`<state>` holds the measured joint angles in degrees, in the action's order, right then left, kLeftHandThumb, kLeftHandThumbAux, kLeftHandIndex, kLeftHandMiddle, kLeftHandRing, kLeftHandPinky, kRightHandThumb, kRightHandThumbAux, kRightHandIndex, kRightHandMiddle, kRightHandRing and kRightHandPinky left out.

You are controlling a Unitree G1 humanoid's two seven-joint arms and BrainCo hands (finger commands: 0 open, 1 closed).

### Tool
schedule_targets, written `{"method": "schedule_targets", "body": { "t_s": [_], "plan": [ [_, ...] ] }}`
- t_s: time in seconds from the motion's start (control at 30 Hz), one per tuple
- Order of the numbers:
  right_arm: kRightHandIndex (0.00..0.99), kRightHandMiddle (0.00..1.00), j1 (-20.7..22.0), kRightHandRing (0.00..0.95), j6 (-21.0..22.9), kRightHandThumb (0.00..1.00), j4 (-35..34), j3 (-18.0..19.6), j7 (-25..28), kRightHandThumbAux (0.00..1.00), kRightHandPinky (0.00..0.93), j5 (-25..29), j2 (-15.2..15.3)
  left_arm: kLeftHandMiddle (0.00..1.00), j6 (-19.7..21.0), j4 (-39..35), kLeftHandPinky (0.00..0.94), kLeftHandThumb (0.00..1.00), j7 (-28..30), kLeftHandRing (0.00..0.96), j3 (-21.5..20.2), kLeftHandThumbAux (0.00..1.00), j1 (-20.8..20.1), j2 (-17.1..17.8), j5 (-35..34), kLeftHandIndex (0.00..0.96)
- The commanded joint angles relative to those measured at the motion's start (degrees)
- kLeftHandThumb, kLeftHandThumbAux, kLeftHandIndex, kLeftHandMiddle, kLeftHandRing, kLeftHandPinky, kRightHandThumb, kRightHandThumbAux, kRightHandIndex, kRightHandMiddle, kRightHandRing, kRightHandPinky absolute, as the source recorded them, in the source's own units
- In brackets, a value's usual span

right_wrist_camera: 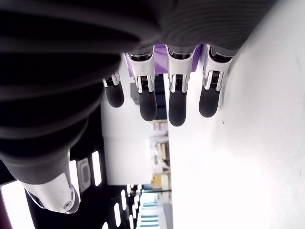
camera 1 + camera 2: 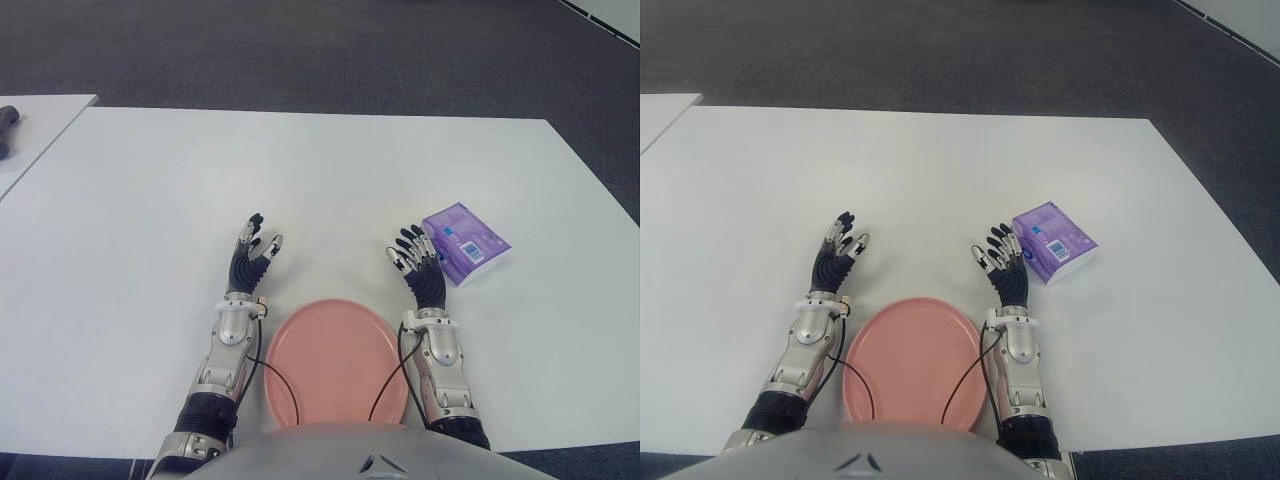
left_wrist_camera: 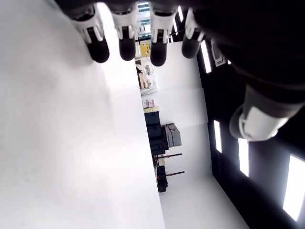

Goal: Put the tissue paper into the plate.

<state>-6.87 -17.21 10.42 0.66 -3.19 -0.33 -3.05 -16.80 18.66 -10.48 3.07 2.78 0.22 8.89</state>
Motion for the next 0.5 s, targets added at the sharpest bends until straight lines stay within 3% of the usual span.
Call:
{"method": "schedule_targets", "body": {
  "t_s": [0.03,0.5],
  "plan": [
    [0.103,0.185,-0.31,0.195,0.39,0.482,0.46,-0.24,-0.02,0.679,0.222,-0.27,-0.14,0.099,1.86,1.29,0.103,0.216,0.98,0.080,0.16,0.538,0.83,-0.15,-0.27,0.083],
    [0.108,0.191,-0.14,0.202,0.60,0.471,0.71,-0.23,0.04,0.676,0.227,-0.60,0.21,0.097,1.84,1.10,0.104,0.213,0.65,0.081,0.50,0.545,0.96,0.01,0.47,0.074]
  ]
}}
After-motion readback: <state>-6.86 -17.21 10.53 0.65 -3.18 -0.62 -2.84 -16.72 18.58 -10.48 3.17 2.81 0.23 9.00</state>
